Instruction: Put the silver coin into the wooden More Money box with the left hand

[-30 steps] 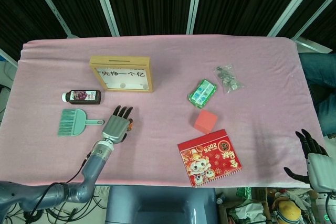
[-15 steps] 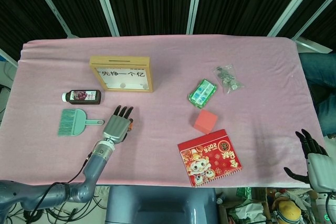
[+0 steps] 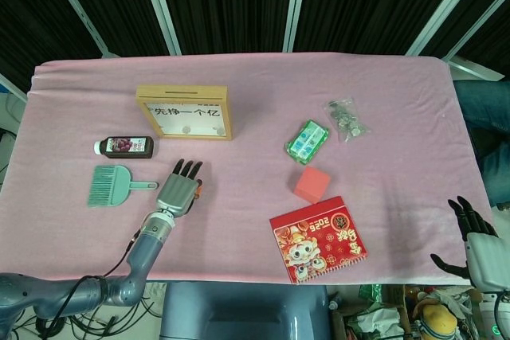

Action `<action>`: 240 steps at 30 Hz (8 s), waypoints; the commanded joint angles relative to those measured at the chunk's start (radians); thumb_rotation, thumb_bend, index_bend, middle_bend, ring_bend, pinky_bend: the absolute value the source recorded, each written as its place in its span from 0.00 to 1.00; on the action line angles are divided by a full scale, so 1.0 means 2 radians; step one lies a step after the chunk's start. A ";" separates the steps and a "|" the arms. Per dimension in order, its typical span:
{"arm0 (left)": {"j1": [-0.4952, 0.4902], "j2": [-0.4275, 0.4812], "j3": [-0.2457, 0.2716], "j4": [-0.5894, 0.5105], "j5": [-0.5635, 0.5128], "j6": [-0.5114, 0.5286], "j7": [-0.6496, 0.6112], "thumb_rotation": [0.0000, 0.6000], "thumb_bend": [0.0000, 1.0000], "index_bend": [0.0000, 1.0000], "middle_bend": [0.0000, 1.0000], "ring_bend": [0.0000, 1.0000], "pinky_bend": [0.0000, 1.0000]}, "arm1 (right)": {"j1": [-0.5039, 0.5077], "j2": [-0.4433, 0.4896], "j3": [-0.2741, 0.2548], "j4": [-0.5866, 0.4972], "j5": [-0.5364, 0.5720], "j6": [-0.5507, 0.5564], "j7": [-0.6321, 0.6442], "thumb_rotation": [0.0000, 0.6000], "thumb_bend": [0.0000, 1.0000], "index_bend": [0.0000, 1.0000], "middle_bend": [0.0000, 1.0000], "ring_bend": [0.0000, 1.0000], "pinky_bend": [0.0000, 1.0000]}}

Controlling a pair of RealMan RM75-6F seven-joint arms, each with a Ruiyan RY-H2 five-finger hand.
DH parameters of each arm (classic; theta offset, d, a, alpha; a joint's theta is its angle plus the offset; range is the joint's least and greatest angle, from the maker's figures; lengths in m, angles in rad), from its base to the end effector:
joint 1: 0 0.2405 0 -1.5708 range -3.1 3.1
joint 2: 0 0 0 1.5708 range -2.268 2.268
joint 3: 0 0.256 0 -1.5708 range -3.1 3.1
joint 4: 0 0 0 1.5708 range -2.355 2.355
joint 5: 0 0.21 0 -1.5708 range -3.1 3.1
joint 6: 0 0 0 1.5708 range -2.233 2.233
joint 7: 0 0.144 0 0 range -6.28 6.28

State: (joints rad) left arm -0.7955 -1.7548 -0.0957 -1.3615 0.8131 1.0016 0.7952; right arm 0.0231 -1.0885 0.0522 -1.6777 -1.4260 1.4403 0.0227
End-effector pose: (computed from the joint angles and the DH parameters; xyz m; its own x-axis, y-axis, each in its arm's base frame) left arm -0.1602 0.3248 -0.0823 0.6909 0.3113 0.6525 0.7218 -0.3476 -0.5985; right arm -0.3226 -0.1606 0.1608 0.3291 -0.0665 0.9419 -0.9347 0.1187 0.3350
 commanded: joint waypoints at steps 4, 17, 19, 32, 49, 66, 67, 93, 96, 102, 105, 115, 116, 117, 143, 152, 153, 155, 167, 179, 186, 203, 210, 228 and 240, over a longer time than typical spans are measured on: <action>-0.001 -0.002 0.000 0.006 -0.005 -0.003 0.002 1.00 0.44 0.52 0.05 0.00 0.00 | 0.000 0.000 0.000 0.000 0.000 0.000 0.000 1.00 0.08 0.07 0.00 0.11 0.20; -0.002 -0.001 -0.001 0.002 -0.002 0.000 -0.001 1.00 0.45 0.48 0.05 0.00 0.00 | 0.001 0.000 0.000 -0.001 0.002 -0.003 0.001 1.00 0.08 0.07 0.00 0.11 0.20; -0.002 0.000 -0.001 0.001 0.000 0.001 -0.002 1.00 0.44 0.45 0.05 0.00 0.00 | 0.001 0.001 -0.001 -0.002 0.002 -0.004 0.000 1.00 0.08 0.08 0.00 0.11 0.20; 0.000 0.003 -0.001 0.000 0.013 0.008 -0.008 1.00 0.44 0.35 0.05 0.00 0.00 | 0.002 0.002 -0.001 -0.005 0.006 -0.009 0.000 1.00 0.08 0.11 0.01 0.11 0.20; 0.008 0.005 -0.003 0.007 0.047 0.016 -0.034 1.00 0.44 0.38 0.05 0.00 0.00 | 0.005 0.006 -0.003 -0.012 0.009 -0.018 0.000 1.00 0.08 0.12 0.02 0.11 0.20; 0.019 -0.003 0.000 0.031 0.091 0.025 -0.068 1.00 0.46 0.49 0.10 0.00 0.00 | 0.007 0.011 -0.004 -0.016 0.013 -0.026 0.004 1.00 0.08 0.13 0.03 0.11 0.20; 0.017 -0.005 -0.004 0.033 0.089 0.023 -0.067 1.00 0.46 0.49 0.10 0.00 0.00 | 0.007 0.011 -0.004 -0.016 0.013 -0.026 0.004 1.00 0.08 0.13 0.04 0.11 0.20; 0.020 -0.022 -0.014 0.044 0.089 0.022 -0.052 1.00 0.46 0.53 0.11 0.00 0.00 | 0.011 0.012 -0.005 -0.016 0.013 -0.031 0.012 1.00 0.08 0.13 0.04 0.11 0.20; 0.021 -0.024 -0.014 0.047 0.091 0.021 -0.052 1.00 0.46 0.54 0.11 0.00 0.00 | 0.011 0.013 -0.005 -0.016 0.013 -0.032 0.012 1.00 0.08 0.13 0.04 0.11 0.20; 0.022 -0.026 -0.016 0.050 0.093 0.022 -0.050 1.00 0.47 0.55 0.12 0.00 0.00 | 0.011 0.013 -0.005 -0.017 0.014 -0.032 0.011 1.00 0.08 0.13 0.04 0.11 0.20; 0.023 -0.026 -0.016 0.050 0.094 0.023 -0.049 1.00 0.47 0.55 0.12 0.00 0.00 | 0.011 0.013 -0.005 -0.017 0.014 -0.033 0.010 1.00 0.08 0.13 0.04 0.11 0.20; 0.024 -0.027 -0.019 0.051 0.093 0.021 -0.047 1.00 0.51 0.57 0.14 0.00 0.00 | 0.011 0.014 -0.006 -0.018 0.016 -0.034 0.010 1.00 0.08 0.13 0.04 0.11 0.20; 0.024 -0.027 -0.020 0.051 0.093 0.022 -0.047 1.00 0.51 0.57 0.14 0.00 0.00 | 0.011 0.014 -0.005 -0.018 0.016 -0.034 0.010 1.00 0.08 0.13 0.04 0.11 0.20; 0.025 -0.027 -0.020 0.050 0.094 0.023 -0.047 1.00 0.51 0.58 0.14 0.00 0.00 | 0.012 0.014 -0.005 -0.018 0.016 -0.034 0.010 1.00 0.08 0.13 0.04 0.11 0.20; 0.033 0.073 -0.035 -0.113 0.140 0.101 0.018 1.00 0.51 0.59 0.15 0.00 0.00 | 0.011 0.013 -0.004 -0.019 0.020 -0.032 0.009 1.00 0.08 0.13 0.04 0.11 0.20; 0.024 0.155 -0.082 -0.208 0.114 0.124 0.061 1.00 0.51 0.60 0.16 0.00 0.01 | 0.009 0.013 -0.003 -0.023 0.020 -0.027 0.007 1.00 0.08 0.14 0.04 0.11 0.20; 0.022 0.162 -0.088 -0.214 0.106 0.123 0.063 1.00 0.51 0.60 0.16 0.00 0.01 | 0.009 0.013 -0.003 -0.023 0.020 -0.026 0.007 1.00 0.08 0.14 0.04 0.11 0.20; 0.014 0.179 -0.103 -0.224 0.080 0.114 0.069 1.00 0.51 0.60 0.16 0.00 0.01 | 0.008 0.013 -0.004 -0.024 0.020 -0.026 0.005 1.00 0.08 0.14 0.04 0.11 0.20; -0.061 0.242 -0.181 -0.225 -0.057 0.088 0.112 1.00 0.51 0.61 0.17 0.00 0.01 | 0.007 0.014 0.000 -0.027 0.032 -0.027 0.011 1.00 0.08 0.14 0.04 0.11 0.20; -0.145 0.226 -0.195 -0.124 -0.167 0.056 0.135 1.00 0.51 0.61 0.17 0.00 0.01 | 0.004 0.019 0.000 -0.032 0.036 -0.030 0.025 1.00 0.08 0.14 0.04 0.11 0.20; -0.179 0.201 -0.180 -0.055 -0.187 0.031 0.129 1.00 0.51 0.61 0.17 0.00 0.01 | 0.004 0.019 0.003 -0.034 0.044 -0.033 0.029 1.00 0.08 0.14 0.04 0.11 0.20; -0.216 0.132 -0.141 0.069 -0.180 0.000 0.091 1.00 0.51 0.61 0.17 0.00 0.01 | 0.004 0.021 0.005 -0.036 0.049 -0.037 0.034 1.00 0.09 0.14 0.04 0.11 0.20; -0.219 0.130 -0.136 0.069 -0.179 0.008 0.090 1.00 0.51 0.61 0.17 0.00 0.01 | 0.004 0.021 0.006 -0.036 0.049 -0.037 0.034 1.00 0.09 0.14 0.04 0.11 0.20; -0.213 0.124 -0.120 0.074 -0.181 0.013 0.087 1.00 0.51 0.61 0.17 0.00 0.01 | 0.004 0.022 0.005 -0.036 0.048 -0.038 0.035 1.00 0.09 0.14 0.04 0.11 0.20; -0.214 0.123 -0.118 0.071 -0.183 0.016 0.090 1.00 0.51 0.61 0.17 0.00 0.01 | 0.004 0.023 0.005 -0.036 0.050 -0.041 0.038 1.00 0.09 0.14 0.04 0.11 0.20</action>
State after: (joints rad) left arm -1.2237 -1.5086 -0.3324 -1.2199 0.4477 1.0335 0.9755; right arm 0.0313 -1.0438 0.0628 -1.7503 -1.3267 1.3591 0.0980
